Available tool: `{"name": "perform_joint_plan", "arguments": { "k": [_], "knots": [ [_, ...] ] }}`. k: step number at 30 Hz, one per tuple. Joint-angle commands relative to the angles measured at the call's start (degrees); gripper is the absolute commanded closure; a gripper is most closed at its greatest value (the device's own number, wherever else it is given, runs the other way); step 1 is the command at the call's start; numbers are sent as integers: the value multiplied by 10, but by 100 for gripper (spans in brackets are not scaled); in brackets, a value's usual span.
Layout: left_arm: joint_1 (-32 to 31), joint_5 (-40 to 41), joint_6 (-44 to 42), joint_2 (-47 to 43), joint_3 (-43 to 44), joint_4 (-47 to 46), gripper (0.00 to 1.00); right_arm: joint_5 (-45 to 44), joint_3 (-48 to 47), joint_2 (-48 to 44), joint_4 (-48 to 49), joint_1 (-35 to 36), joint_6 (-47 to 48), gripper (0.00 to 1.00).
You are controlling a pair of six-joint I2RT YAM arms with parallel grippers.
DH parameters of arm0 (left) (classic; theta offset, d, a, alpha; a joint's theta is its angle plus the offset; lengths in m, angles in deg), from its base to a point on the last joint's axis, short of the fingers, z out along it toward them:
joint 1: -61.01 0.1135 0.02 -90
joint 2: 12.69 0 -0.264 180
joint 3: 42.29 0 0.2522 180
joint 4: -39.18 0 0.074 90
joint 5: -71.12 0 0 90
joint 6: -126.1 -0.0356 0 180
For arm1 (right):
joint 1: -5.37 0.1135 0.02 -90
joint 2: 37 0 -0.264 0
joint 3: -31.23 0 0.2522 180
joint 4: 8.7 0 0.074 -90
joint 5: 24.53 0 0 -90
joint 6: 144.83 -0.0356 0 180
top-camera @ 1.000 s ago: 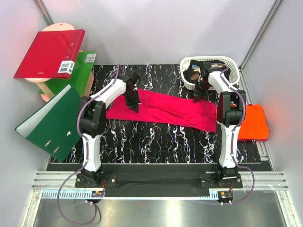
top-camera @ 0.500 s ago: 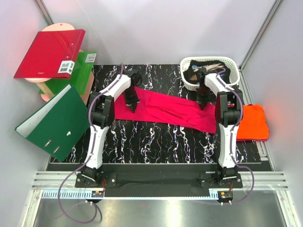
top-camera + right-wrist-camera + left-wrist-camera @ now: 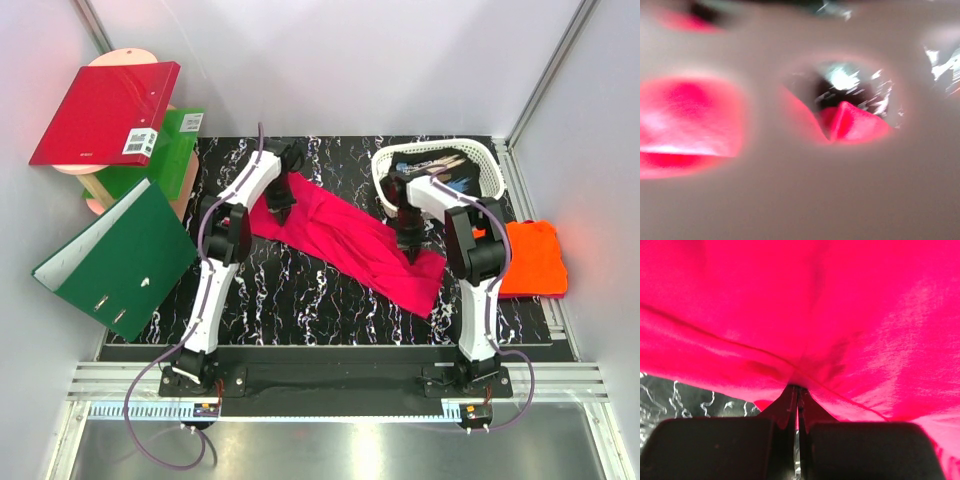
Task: Fold and stack the t-shirts
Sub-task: Rotate the tshirt 90 degrees
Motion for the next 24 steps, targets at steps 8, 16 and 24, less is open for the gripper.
{"name": "perform_joint_plan", "arguments": {
  "k": [8, 16, 24],
  "knots": [
    [24, -19, -41, -67, -17, -101, 90, -57, -46, -18, -30, 32, -24, 100],
    [23, -36, -69, -180, -86, -142, 13, -115, -135, -30, -5, 32, -17, 100],
    [16, -72, -84, -275, -149, -147, 12, -227, -150, 54, 39, 29, -9, 100]
  ]
}}
